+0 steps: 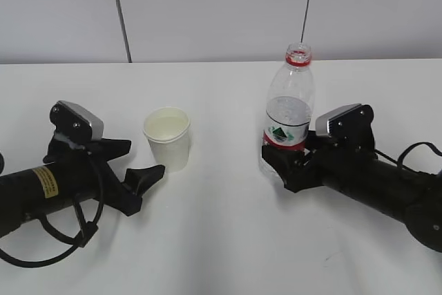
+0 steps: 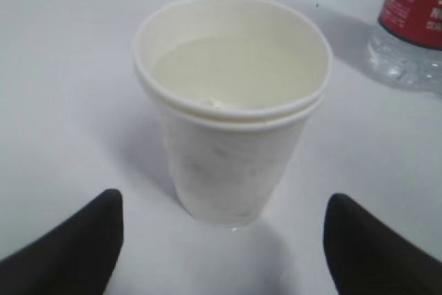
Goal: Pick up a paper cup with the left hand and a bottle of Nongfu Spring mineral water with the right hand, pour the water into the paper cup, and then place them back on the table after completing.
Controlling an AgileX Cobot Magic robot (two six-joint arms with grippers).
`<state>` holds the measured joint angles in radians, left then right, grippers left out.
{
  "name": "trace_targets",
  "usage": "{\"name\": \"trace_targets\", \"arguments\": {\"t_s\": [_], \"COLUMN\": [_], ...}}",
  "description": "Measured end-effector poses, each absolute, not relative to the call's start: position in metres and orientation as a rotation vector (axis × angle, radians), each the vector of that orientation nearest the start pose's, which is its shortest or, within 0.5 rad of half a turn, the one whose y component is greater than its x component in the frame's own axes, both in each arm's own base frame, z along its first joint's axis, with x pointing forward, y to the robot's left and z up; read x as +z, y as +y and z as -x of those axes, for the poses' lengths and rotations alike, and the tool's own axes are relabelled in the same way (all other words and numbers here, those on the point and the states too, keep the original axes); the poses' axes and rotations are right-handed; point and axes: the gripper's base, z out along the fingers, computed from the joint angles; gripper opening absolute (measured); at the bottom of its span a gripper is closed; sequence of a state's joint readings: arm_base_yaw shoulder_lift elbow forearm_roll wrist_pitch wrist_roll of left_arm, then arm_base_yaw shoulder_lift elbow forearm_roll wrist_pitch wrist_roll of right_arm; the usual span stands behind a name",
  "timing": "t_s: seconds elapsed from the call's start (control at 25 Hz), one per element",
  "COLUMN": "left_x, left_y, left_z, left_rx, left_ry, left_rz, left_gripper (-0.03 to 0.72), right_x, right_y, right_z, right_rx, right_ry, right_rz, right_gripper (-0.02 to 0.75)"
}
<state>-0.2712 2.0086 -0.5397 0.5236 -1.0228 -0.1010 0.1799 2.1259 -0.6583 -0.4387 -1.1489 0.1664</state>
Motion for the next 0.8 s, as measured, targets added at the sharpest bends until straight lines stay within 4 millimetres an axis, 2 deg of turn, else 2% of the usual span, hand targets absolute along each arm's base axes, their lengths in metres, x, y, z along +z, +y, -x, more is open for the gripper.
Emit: {"name": "trace_targets", "arguments": {"t_s": [0.36, 0.52, 0.8], "left_x": [0.088, 0.087, 0.087], "left_y": [-0.114, -0.113, -0.113], "left_z": [-0.270, -0.270, -0.270], "left_rx": [-0.469, -0.463, -0.460], "left_ry": [1.890, 1.903, 1.905], "left_rz": [-0.741, -0.745, -0.747], "left_gripper": [0.546, 0.546, 0.546], "right_x": [0.078, 0.074, 0.069], "right_y": [0.087, 0.085, 0.079], "right_z": [-0.299, -0.290, -0.275], "right_rx": [0.436, 0.438, 0.408], "right_ry": [1.828, 1.863, 1.919], "right_rz": [0.440, 0.437, 0.410], "right_gripper": [0.603, 0.652, 0.665]}}
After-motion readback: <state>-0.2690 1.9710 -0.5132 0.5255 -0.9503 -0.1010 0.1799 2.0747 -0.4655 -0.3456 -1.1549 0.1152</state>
